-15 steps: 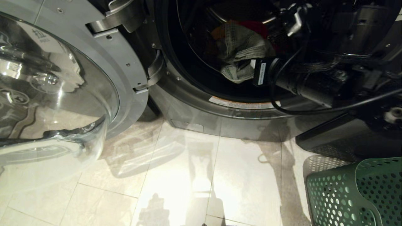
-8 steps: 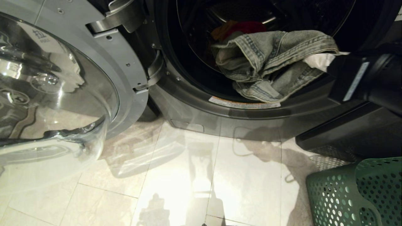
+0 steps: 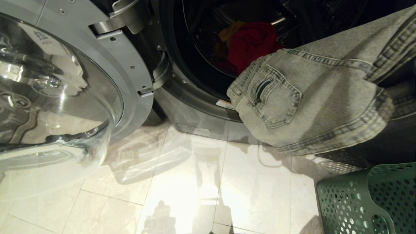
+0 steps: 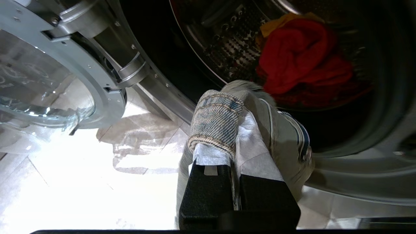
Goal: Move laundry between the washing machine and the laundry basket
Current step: Pick a cloth and place it into the basket
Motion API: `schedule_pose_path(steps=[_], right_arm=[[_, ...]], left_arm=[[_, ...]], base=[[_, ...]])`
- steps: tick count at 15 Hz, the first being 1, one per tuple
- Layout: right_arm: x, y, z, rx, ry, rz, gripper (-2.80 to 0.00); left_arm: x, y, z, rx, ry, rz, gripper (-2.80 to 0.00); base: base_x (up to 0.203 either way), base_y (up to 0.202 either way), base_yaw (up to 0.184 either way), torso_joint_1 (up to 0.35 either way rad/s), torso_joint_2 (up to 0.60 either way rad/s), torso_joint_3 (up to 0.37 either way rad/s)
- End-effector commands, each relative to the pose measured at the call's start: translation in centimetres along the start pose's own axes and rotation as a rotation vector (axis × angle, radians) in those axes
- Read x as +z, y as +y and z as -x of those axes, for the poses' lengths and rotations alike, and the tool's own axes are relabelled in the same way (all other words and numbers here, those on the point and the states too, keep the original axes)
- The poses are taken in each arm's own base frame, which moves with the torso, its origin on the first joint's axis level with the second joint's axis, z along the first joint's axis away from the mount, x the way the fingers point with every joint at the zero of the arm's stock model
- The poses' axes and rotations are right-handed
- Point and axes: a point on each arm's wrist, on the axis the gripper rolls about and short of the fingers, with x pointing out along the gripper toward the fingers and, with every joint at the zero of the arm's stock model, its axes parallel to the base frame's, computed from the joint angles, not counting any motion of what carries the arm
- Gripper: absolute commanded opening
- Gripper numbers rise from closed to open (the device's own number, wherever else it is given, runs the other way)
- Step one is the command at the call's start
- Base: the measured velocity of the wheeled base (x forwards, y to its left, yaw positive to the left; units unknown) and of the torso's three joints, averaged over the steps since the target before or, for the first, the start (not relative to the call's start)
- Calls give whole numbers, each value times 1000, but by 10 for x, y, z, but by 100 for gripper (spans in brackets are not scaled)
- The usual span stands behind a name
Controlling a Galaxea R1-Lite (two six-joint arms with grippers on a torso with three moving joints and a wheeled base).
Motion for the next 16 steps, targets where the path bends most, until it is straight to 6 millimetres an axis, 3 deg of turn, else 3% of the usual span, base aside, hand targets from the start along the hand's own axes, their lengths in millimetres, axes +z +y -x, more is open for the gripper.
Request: schedule_pose_path(steps=[1,5,13,16], right_arm=[[14,-11,22,-1,-25,44,-280],[12,-19,52,147,-82,154,-280],[58,-34,82,285,-283,227,-280],[58,-38,93,329,-306,255,-280]], left_arm=[[-11,-1,-2,-5,40,1,-280],[-11,-1,-2,-5,40,1,-280],[-11,-1,-2,-4,40,1,-280],[-11,-1,-2,-5,40,1,-280]], base=[[0,0,0,0,0,0],[0,0,0,0,0,0],[0,0,0,0,0,0],[0,0,0,0,0,0]])
